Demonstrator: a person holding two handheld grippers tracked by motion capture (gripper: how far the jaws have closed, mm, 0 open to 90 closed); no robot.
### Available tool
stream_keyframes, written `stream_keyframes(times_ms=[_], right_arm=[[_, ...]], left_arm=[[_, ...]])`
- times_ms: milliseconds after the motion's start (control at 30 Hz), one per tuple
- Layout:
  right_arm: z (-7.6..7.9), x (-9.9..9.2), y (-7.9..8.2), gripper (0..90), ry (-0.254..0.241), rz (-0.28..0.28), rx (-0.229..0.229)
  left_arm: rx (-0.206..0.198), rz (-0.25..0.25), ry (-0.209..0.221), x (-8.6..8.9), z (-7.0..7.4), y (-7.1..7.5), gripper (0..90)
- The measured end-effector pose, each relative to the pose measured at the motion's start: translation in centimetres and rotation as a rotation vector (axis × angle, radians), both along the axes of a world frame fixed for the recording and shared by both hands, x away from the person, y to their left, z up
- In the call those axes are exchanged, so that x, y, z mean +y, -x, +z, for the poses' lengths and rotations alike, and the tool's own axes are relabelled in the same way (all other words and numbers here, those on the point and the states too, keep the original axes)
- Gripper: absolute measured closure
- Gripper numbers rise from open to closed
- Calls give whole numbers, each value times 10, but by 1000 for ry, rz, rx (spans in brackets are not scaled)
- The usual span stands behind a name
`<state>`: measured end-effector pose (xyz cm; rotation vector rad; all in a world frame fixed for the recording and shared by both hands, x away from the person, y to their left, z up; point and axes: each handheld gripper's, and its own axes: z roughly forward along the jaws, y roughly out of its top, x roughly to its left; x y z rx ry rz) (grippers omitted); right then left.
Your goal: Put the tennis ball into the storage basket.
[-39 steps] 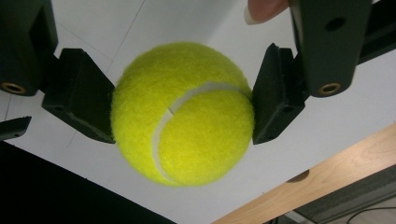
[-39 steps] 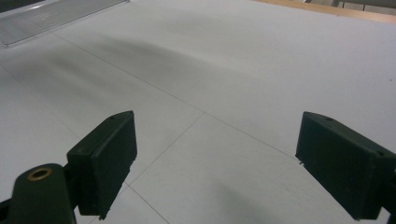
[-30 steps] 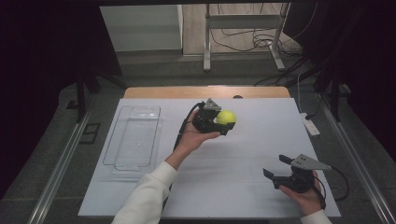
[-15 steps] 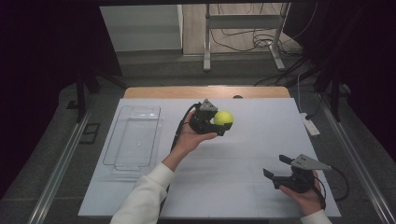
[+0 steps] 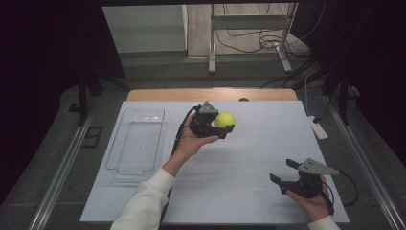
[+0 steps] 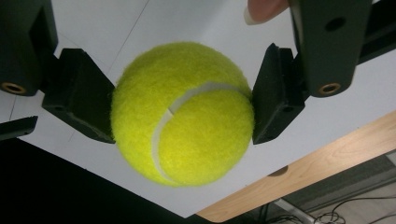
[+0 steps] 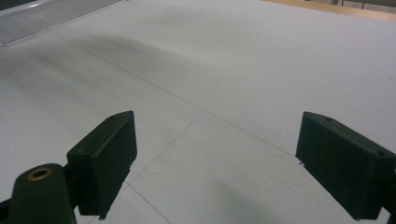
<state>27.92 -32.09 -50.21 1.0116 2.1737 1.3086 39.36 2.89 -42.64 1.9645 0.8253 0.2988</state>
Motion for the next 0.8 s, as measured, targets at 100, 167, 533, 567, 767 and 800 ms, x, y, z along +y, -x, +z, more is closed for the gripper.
stream_keyframes(times_ms=[100,167,533,567,767,800], right_arm=[[0,0,0,130,1,-1,1],[0,0,0,130,1,0,2],[-1,1,0,129,-1,-1,5],[-1,1,0,129,-1,-1,6],[-1,1,1,129,3,-1,7],[-1,1,1,129,3,-1,7]], left_arm=[[-5,6,6,4,1,1,278],[-7,8,7,6,1,2,278],[-18,22,27,20,2,7,278],[-19,23,27,22,2,8,279],[-28,32,32,31,2,13,278],[-28,32,32,31,2,13,278]])
